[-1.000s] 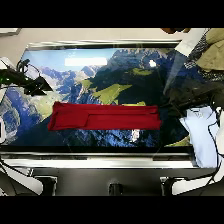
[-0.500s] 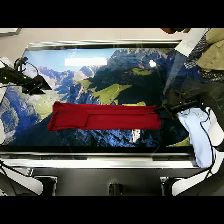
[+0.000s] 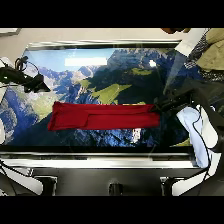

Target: Fold the clothes and pants, and hang the long-sleeved shirts on hangers.

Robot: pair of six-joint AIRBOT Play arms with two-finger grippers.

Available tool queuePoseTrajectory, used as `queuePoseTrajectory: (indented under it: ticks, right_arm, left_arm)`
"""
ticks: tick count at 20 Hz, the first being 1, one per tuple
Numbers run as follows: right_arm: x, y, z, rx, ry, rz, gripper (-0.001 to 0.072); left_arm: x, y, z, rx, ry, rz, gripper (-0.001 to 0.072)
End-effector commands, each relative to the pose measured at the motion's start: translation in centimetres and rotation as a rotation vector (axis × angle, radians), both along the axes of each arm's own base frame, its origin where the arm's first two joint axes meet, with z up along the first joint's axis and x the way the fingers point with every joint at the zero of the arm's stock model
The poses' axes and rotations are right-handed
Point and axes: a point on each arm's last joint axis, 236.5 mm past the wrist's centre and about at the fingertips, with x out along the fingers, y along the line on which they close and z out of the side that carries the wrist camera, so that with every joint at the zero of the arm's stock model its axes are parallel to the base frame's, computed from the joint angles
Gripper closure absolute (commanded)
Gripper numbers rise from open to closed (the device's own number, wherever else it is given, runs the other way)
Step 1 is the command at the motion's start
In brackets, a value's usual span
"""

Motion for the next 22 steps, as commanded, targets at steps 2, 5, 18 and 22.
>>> queuePoseTrajectory:
  ticks: [2,5,18,22]
  right_arm:
    - [-0.2,-3.1,5.4,-0.178,-0.026,-0.026,0.0685]
    - [-0.1,-5.2,10.9,-0.289,-0.103,-0.041,0.0685]
    - [-4.7,-7.0,24.5,-0.425,-0.235,-0.114,0.0685]
    - [-5.7,-6.8,26.1,-0.432,-0.269,-0.123,0.0684]
  left_arm:
    - [1.2,-5.0,-0.7,-0.031,-0.009,-0.011,0.0693]
    - [0.7,-12.1,-3.1,-0.044,0.043,-0.074,0.0694]
    - [-9.1,-48.5,-7.6,-0.490,0.148,-0.205,0.0694]
    - [-11.7,-53.8,-8.6,-0.612,0.234,-0.133,0.0694]
